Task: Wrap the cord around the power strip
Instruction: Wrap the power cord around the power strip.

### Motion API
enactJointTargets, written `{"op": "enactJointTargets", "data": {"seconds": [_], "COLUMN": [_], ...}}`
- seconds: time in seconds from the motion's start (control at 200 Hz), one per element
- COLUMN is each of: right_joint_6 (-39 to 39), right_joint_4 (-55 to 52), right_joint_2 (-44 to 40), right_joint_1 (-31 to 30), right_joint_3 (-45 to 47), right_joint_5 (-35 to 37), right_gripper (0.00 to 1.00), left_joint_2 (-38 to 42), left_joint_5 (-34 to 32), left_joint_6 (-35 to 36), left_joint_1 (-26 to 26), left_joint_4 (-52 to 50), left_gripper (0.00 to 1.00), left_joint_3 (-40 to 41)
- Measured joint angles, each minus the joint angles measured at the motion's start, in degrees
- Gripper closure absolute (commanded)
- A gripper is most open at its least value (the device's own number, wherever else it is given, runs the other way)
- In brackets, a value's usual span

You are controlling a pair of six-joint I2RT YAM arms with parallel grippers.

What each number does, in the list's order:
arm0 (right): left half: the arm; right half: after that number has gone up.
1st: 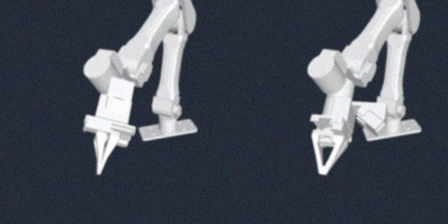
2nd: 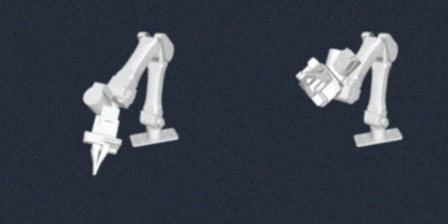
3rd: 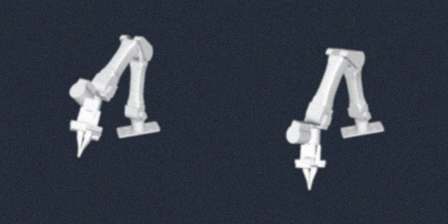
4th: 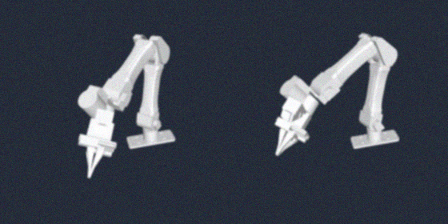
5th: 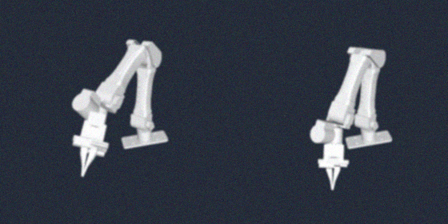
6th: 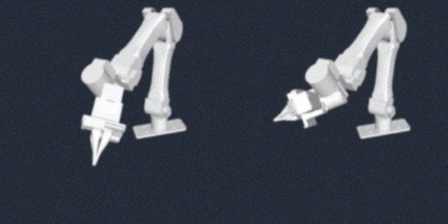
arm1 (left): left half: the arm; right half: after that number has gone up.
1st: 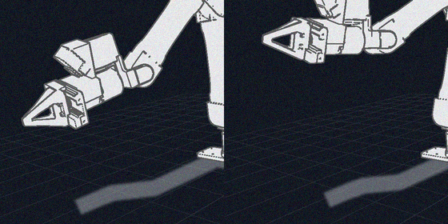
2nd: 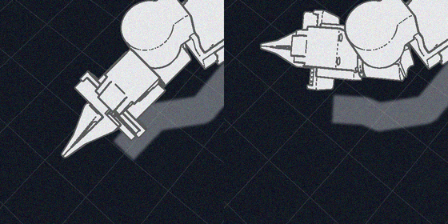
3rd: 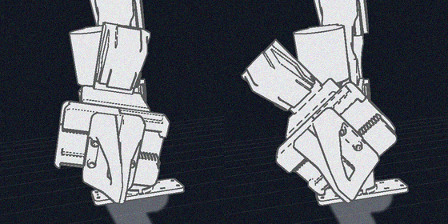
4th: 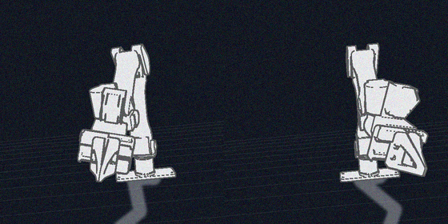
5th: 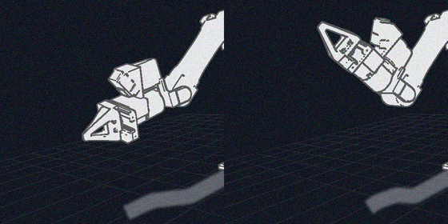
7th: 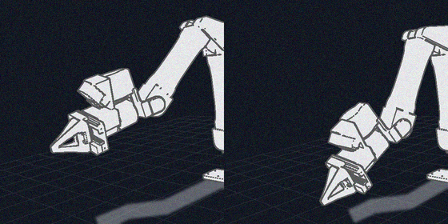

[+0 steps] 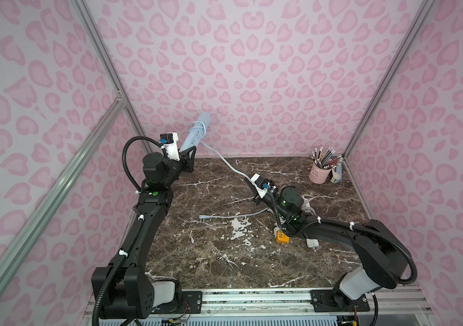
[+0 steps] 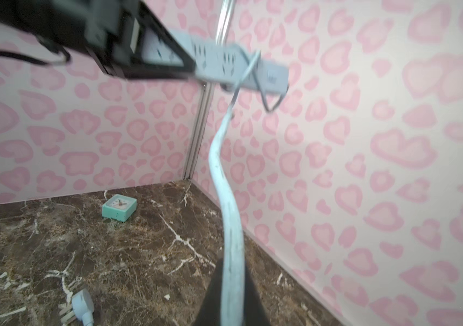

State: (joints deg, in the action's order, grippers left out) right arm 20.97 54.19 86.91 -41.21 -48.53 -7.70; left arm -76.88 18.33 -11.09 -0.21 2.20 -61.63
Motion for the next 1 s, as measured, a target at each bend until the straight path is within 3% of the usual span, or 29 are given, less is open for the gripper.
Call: {"op": "enactJointTargets", "data": {"seconds": [0.15, 0.34, 0.465, 0.695, 0.87, 1.005], "right_joint_6": [5.75, 8.50, 9.22, 4.13, -2.14, -9.44], "right_joint_4": [-5.11, -11.89, -15.74, -22.32, -25.55, -24.63], "right_joint_2": [-5.46, -3.48, 1.29, 13.79, 24.06, 29.49], "right_joint_1": [0.15, 3.48, 7.89, 17.22, 20.24, 22.08], "right_joint_3": [-2.80, -13.46, -21.35, -36.70, -46.75, -49.20], "right_joint_5": [-1.62, -5.07, -7.41, -14.58, -24.94, -34.95], "right_gripper": [1.00, 1.00, 1.00, 1.00, 1.00, 0.94], "left_joint_2": [-2.10, -3.23, -3.67, 0.11, 5.05, 7.85], "left_joint_5": [-8.35, -9.20, -2.80, 15.32, 31.87, 36.76], "left_joint_6": [10.73, 19.04, 22.10, 24.24, 22.53, 15.56], "left_joint_1": [-4.26, -10.62, -14.12, -17.44, -18.21, -18.03], "left_joint_4": [-9.42, -19.37, -26.01, -33.73, -30.38, -22.29], "left_gripper": [0.97, 0.97, 0.97, 0.97, 0.97, 0.97], "left_joint_3": [-1.29, -2.91, -4.96, -5.40, -2.23, 1.22]}}
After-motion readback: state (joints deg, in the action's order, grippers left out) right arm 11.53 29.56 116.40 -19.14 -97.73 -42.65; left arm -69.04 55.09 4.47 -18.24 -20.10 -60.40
